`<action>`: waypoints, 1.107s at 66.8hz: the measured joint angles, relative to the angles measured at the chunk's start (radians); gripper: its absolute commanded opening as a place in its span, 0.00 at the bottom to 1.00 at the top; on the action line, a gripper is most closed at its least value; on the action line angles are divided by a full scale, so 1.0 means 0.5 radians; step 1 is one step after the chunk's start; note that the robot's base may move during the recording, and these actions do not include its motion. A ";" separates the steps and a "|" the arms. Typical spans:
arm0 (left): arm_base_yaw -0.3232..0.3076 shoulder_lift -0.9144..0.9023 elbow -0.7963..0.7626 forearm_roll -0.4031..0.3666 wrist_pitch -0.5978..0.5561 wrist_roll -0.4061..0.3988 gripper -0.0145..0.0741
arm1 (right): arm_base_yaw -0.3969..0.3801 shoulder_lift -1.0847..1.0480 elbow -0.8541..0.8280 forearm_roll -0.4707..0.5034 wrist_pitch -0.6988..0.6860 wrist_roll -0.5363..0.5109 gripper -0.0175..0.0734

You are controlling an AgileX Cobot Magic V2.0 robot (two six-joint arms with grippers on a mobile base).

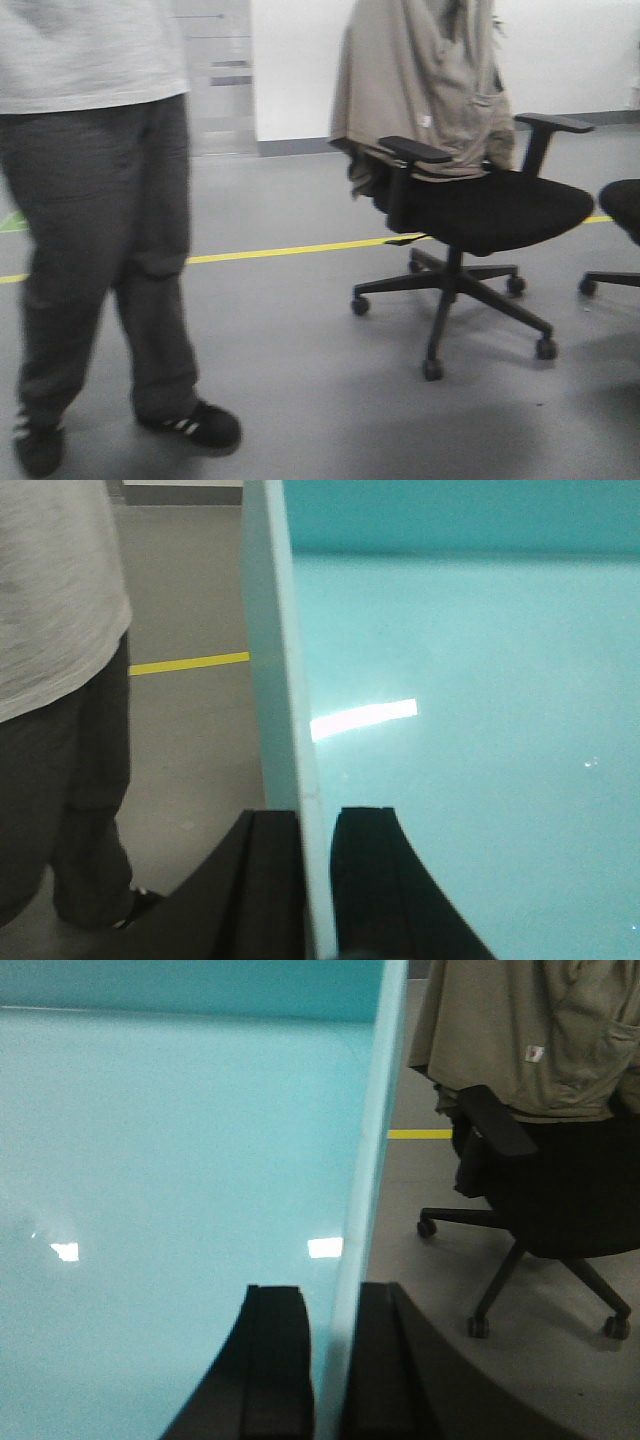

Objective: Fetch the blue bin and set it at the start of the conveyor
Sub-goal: 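Carry the bin in both grippers while driving to the red conveyor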

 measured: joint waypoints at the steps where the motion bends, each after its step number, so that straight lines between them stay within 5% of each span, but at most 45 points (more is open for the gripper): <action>1: 0.000 0.000 0.000 0.000 0.000 0.000 0.04 | 0.000 0.000 0.000 0.000 0.000 0.000 0.03; 74: 0.000 0.000 0.000 0.004 -0.008 0.000 0.04 | 0.000 0.001 0.000 0.000 -0.003 0.000 0.03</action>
